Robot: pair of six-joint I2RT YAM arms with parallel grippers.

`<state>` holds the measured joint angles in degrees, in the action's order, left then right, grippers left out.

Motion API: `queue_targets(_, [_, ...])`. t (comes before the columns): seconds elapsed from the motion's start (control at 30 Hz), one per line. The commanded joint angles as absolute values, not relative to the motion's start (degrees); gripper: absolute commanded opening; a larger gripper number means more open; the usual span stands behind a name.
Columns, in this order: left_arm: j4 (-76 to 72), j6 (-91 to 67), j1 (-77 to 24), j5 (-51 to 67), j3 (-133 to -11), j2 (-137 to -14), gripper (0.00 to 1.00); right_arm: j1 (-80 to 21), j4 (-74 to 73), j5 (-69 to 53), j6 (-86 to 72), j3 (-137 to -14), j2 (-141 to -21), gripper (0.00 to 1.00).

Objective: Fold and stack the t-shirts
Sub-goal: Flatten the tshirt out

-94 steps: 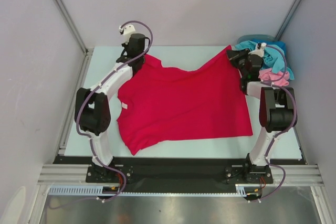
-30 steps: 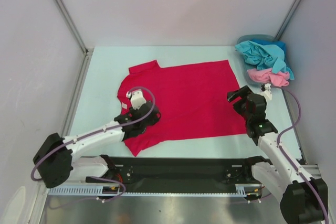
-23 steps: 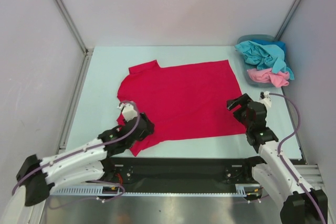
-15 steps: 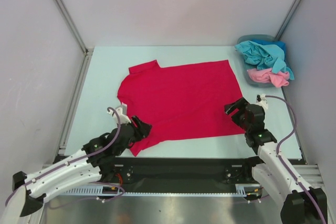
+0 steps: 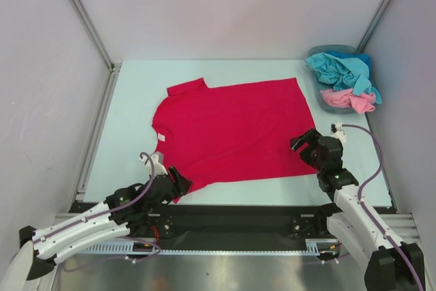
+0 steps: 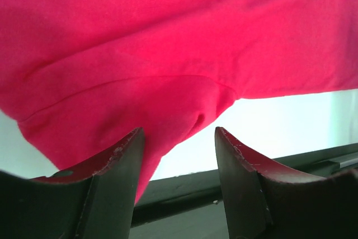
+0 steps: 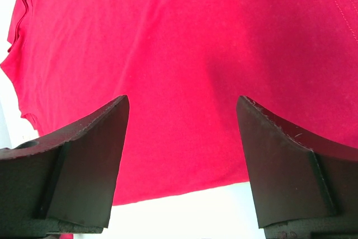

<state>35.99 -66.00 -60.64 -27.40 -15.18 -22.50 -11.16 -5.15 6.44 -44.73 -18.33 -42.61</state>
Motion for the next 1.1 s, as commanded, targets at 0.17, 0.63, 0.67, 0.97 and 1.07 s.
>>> queue_targets(0.17, [37.44,-62.31,-61.08,-23.21,-12.40,-13.11,0.60,-11.69,-1.06,5.01,-43.59,-16.96,-44.73,0.81])
queue_targets(0.63, [37.36,-62.67,-61.08,-20.92,-15.12,-30.48,0.58,-13.89,1.76,6.06,-44.47,-15.91,-46.67,0.81])
queue_targets(0.67, [37.18,-62.32,-61.08,-20.83,-15.38,-31.02,0.58,-13.89,1.84,6.06,-44.39,-15.82,-46.67,0.81])
queue_targets(0.97, [36.47,-60.73,-61.17,-21.27,-18.62,-38.57,0.57,-13.97,2.28,5.98,-44.56,-14.77,-46.23,0.81])
queue_targets(1.07, [37.00,-59.94,-61.17,-22.49,-20.82,-40.34,0.57,-13.97,2.63,5.98,-44.73,-14.68,-46.23,0.81])
